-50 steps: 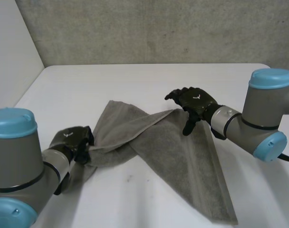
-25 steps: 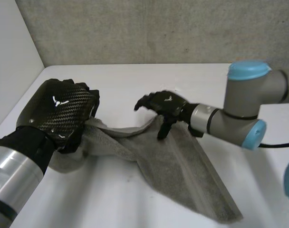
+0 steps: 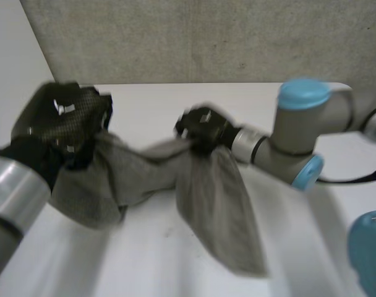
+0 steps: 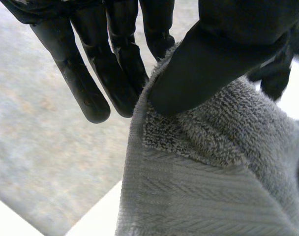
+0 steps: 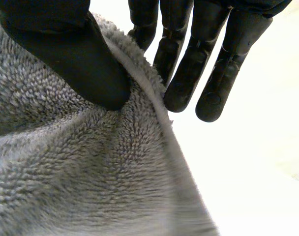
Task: Fold the towel.
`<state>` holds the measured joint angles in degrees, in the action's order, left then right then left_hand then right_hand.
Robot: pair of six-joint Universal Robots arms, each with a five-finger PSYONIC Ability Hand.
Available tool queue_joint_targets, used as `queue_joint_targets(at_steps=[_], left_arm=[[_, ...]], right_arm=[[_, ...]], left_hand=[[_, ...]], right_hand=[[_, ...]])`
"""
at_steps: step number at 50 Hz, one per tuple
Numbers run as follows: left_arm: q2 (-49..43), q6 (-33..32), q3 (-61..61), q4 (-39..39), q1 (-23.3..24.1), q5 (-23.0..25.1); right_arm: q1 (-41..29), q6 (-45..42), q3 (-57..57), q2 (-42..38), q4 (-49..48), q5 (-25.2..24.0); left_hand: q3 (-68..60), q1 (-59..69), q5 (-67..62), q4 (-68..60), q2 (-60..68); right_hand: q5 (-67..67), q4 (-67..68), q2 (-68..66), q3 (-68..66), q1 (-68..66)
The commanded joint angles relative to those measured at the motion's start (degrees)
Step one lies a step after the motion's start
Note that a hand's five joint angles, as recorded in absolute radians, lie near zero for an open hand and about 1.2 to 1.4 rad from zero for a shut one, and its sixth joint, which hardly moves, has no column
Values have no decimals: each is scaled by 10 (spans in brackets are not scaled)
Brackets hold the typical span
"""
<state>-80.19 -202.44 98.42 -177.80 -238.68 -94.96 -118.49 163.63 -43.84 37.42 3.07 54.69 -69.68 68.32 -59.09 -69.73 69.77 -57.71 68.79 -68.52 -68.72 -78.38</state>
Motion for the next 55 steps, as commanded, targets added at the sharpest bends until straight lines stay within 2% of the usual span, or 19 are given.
queue_joint_targets(at_steps=[1, 4, 5, 7, 12, 17, 18, 19, 21, 26, 30, 31, 32, 33, 34, 37, 39, 44, 55], left_arm=[[-102, -42, -134, -97, -37, 13], [-156, -46, -242, -152, -36, 8], [-174, -45, -275, -168, -36, 9], [-188, -44, -298, -179, -37, 8], [-209, -40, -292, -187, -39, 7], [-216, -38, -193, -186, -35, 11], [-216, -39, -154, -186, -33, 13], [-216, -39, -154, -186, -33, 13], [-218, -39, -110, -188, -31, 16], [-243, -45, 17, -191, -10, 28], [-250, -45, 47, -188, -4, 27], [-250, -45, 55, -186, -6, 27], [-248, -45, 58, -186, -7, 27], [-248, -45, 58, -186, -7, 27], [-242, -45, 60, -186, -9, 27], [-234, -43, 58, -186, -11, 27], [-224, -43, 59, -186, -13, 25], [-203, -38, 66, -187, -20, 27], [-192, -38, 85, -190, -20, 27]], right_arm=[[68, -2, -41, 168, -149, 96], [75, -1, -95, 252, -232, 107], [75, -1, -95, 252, -232, 107], [81, -1, -157, 321, -277, 105], [85, -2, -226, 355, -223, 91], [86, -20, -278, 343, -100, 68], [86, -46, -301, 326, -57, 66], [86, -46, -302, 325, -56, 66], [85, -116, -350, 296, 13, 74], [88, -187, -417, 254, 77, 75], [95, -183, -447, 242, 84, 75], [105, -176, -461, 245, 83, 74], [105, -176, -461, 245, 83, 74], [110, -169, -468, 249, 82, 73], [116, -160, -473, 253, 81, 72], [124, -145, -477, 265, 80, 69], [143, -96, -483, 301, 59, 66], [174, -42, -491, 338, 32, 57], [224, -48, -420, 349, 42, 49]], left_hand=[[-103, 117, -109, -103, 102], [-103, 117, -109, -103, 102], [-103, 117, -109, -103, 102], [-103, 117, -109, -103, 102], [-103, 117, -109, -103, 102], [-103, 117, -109, -103, 102], [-103, 117, -109, -103, 102], [-103, 117, -109, -103, 102], [-103, 117, -109, -103, 102], [-103, 117, -109, -103, 102], [-103, 117, -109, -103, 102], [-103, 117, -109, -103, 102], [-103, 117, -109, -103, 102], [-103, 117, -109, -103, 102], [-103, 117, -109, -103, 102], [-103, 117, -109, -103, 102], [-103, 117, -109, -103, 102], [-103, 117, -109, -103, 102], [-103, 117, -109, -103, 102]], right_hand=[[-123, 112, -115, -113, -16], [-123, 112, -115, -113, -16], [-123, 112, -115, -113, -16], [-123, 112, -115, -113, -16], [-123, 112, -115, -113, -16], [-123, 112, -115, -113, -16], [-123, 112, -115, -113, -16], [-123, 112, -115, -113, -16], [-123, 112, -115, -113, -16], [-123, 112, -115, -113, -16], [-123, 112, -115, -113, -16], [25, -36, 33, 35, 131], [26, -37, 34, 36, 133], [263, -273, 271, 273, 369], [392, -402, 400, 402, 498], [398, -409, 406, 408, 505], [428, -439, 436, 438, 535], [443, -454, 451, 453, 550], [460, -471, 468, 470, 567]])
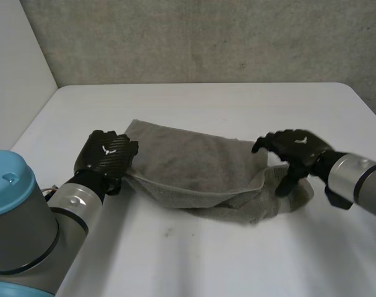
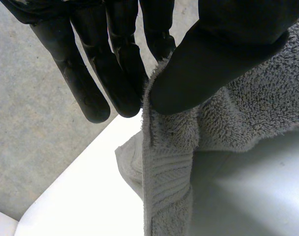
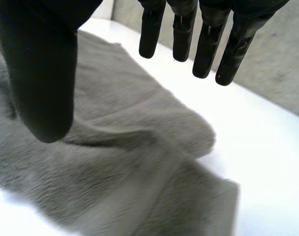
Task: Fold the towel.
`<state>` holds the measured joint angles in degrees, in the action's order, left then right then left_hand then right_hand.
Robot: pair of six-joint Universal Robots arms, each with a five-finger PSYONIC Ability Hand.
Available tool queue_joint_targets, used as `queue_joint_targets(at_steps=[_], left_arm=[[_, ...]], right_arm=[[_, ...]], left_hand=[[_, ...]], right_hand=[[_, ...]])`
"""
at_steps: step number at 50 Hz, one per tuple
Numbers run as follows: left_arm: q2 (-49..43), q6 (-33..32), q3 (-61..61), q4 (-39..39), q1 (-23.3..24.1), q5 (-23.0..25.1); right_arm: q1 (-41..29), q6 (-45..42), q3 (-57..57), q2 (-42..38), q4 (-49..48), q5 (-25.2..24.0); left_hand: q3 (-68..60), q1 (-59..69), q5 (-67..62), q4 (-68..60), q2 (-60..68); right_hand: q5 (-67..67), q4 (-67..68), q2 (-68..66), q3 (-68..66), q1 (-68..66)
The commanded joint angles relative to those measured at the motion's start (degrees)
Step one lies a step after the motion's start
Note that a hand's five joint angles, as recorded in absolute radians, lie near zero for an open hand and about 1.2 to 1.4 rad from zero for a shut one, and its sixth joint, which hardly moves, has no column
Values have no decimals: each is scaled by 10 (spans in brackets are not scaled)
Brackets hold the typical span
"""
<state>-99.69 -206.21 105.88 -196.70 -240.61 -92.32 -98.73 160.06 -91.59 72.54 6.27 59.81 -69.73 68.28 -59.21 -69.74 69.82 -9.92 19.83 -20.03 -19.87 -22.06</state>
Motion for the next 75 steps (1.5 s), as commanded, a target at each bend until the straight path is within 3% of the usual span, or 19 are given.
queue_joint_targets(at_steps=[1, 14, 28, 30, 36, 38, 41, 50, 59, 65, 69, 75], left_arm=[[3, 0, 13, -2, 0, 0], [3, 0, 21, -3, -1, 0], [4, 1, 21, -3, -14, 0], [3, 1, 20, -3, -16, 0], [3, 1, 20, -3, -21, 0], [3, 1, 20, -4, -21, 0], [3, 1, 19, -4, -22, 0], [34, -6, -20, -4, -43, 0], [136, -7, -145, 15, -68, 1], [165, -7, -288, 121, -78, 9], [151, -6, -362, 233, -76, 42], [64, -6, -380, 287, -77, 61]], right_arm=[[27, -12, 58, -2, 10, -2], [15, -102, 214, -173, 114, -4], [-4, -130, 229, -242, 110, -23], [-4, -128, 229, -250, 110, -48], [-4, -127, 224, -253, 110, -63], [-3, -127, 222, -253, 109, -66], [-3, -127, 221, -251, 107, -66], [23, -119, 221, -156, 107, -66], [44, -81, 252, 72, 111, -57], [77, -54, 312, 171, 163, -57], [107, -54, 325, 188, 193, -61], [102, -80, 320, 165, 246, -57]], left_hand=[[-103, 117, -108, -103, 102], [-103, 117, -108, -103, 102], [-103, 117, -108, -103, 102], [-103, 117, -108, -103, 102], [-103, 117, -108, -103, 102], [-103, 117, -108, -103, 102], [-103, 117, -108, -103, 102], [-103, 117, -108, -103, 102], [-103, 117, -108, -103, 102], [-103, 117, -108, -103, 102], [-103, 117, -108, -103, 102], [-103, 117, -108, -103, 102]], right_hand=[[-18, 19, -17, -18, 4], [-31, 32, -30, -32, -10], [-156, 157, -155, -156, -134], [-246, 247, -245, -246, -225], [-324, 325, -323, -324, -302], [-510, 511, -509, -510, -488], [-601, 602, -600, -601, -579], [-601, 602, -600, -601, -579], [-601, 602, -600, -601, -579], [-601, 602, -600, -601, -579], [-601, 602, -600, -601, -579], [-601, 602, -600, -601, -579]])
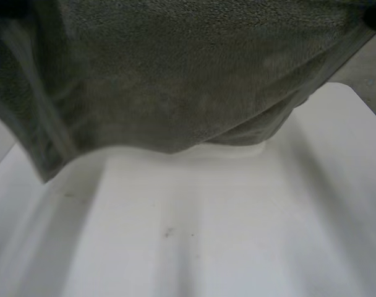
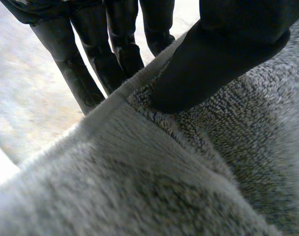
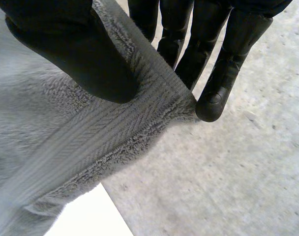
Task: Fold the towel.
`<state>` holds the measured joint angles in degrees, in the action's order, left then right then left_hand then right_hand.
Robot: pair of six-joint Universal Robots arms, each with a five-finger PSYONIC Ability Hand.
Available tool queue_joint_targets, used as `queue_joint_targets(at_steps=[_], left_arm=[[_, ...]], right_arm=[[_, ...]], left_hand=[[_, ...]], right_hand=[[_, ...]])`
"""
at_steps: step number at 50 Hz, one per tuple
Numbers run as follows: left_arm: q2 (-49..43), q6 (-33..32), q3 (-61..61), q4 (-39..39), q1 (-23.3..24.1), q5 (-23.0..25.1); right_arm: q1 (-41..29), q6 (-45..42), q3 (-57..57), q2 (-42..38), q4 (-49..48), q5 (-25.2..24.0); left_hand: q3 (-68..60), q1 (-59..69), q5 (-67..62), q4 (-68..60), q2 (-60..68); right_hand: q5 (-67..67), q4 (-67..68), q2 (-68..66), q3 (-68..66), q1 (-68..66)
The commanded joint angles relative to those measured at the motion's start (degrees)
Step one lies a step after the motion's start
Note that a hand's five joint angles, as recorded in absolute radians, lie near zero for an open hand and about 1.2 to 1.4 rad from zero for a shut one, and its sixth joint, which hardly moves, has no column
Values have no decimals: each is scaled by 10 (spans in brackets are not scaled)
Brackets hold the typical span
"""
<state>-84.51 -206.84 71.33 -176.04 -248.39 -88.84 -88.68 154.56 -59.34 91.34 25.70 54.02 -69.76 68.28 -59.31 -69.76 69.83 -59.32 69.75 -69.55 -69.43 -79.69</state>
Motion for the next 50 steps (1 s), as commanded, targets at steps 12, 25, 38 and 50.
queue_joint_targets(at_steps=[12, 25, 38, 50], left_arm=[[-273, -18, -47, 78, -2, 30], [-382, -23, -332, -127, 1, 14], [-293, 70, -218, -114, -36, 8], [-276, 65, 79, -71, -46, 48]], right_arm=[[-113, -140, -8, -225, 83, 95], [-144, -24, 104, -318, -313, 203], [-120, 78, -10, -179, -441, 171], [-117, -41, -197, -214, -209, 67]], left_hand=[[-102, 117, -107, -102, 102], [-102, 117, -107, -102, 102], [-102, 117, -107, -102, 102], [-102, 117, -107, -102, 102]], right_hand=[[-107, 102, -105, -106, -3], [-107, 102, -105, -106, -3], [-107, 102, -105, -106, -3], [-107, 102, -105, -106, -3]])
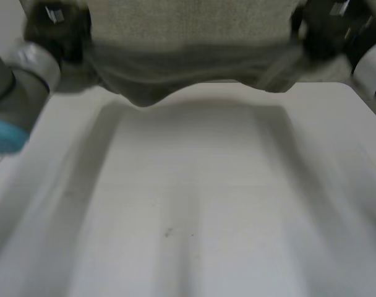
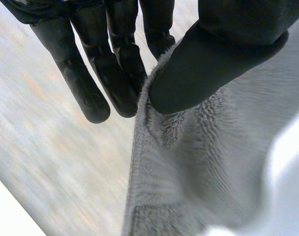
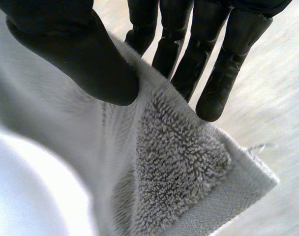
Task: Fold the towel.
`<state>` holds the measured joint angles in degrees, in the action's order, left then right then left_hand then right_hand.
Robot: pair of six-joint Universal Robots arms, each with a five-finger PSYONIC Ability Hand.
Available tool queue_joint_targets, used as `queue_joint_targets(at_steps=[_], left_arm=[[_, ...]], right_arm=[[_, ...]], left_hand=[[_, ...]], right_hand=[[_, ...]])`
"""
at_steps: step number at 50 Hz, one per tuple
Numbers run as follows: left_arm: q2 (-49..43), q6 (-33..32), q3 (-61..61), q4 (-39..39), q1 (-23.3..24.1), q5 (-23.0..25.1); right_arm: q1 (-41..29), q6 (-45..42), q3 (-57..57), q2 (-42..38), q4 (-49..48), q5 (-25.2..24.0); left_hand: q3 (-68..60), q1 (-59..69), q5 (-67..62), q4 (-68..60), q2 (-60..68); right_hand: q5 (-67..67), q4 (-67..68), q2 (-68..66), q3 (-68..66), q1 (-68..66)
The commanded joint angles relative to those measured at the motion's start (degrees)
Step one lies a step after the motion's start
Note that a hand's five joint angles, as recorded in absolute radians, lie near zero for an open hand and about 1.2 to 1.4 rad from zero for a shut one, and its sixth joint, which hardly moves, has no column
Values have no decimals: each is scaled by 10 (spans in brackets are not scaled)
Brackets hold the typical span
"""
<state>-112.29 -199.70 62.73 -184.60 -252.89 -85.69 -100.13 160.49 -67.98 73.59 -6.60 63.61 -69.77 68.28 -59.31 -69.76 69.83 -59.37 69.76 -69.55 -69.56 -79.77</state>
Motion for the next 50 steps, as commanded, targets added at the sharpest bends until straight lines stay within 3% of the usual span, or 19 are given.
queue_joint_targets(at_steps=[1, 6, 16, 18, 26, 50], left_arm=[[2, -10, 203, 14, -1, 17], [-3, -35, 296, 6, 2, 17], [-7, -79, 340, -36, 5, 18], [-6, -78, 342, -54, 2, 17], [-14, -80, 371, -102, -3, 15], [-20, -81, 390, -132, -9, 8]], right_arm=[[-2, -132, -138, -48, 132, -28], [3, -186, -204, -87, 159, -30], [28, -155, -261, -103, 94, -33], [31, -145, -268, -100, 84, -34], [41, -120, -288, -91, 56, -38], [81, -81, -302, -53, 5, -14]], left_hand=[[-102, 117, -107, -102, 102], [-102, 117, -107, -102, 102], [-82, 97, -87, -82, 82], [95, -80, 90, 95, -95], [252, -237, 248, 252, -253], [266, -251, 261, 266, -266]], right_hand=[[-106, 102, -104, -104, -2], [-106, 102, -104, -104, -2], [-106, 102, -104, -104, -2], [-106, 102, -104, -104, -2], [-106, 102, -104, -104, -2], [-106, 102, -104, -104, -2]])
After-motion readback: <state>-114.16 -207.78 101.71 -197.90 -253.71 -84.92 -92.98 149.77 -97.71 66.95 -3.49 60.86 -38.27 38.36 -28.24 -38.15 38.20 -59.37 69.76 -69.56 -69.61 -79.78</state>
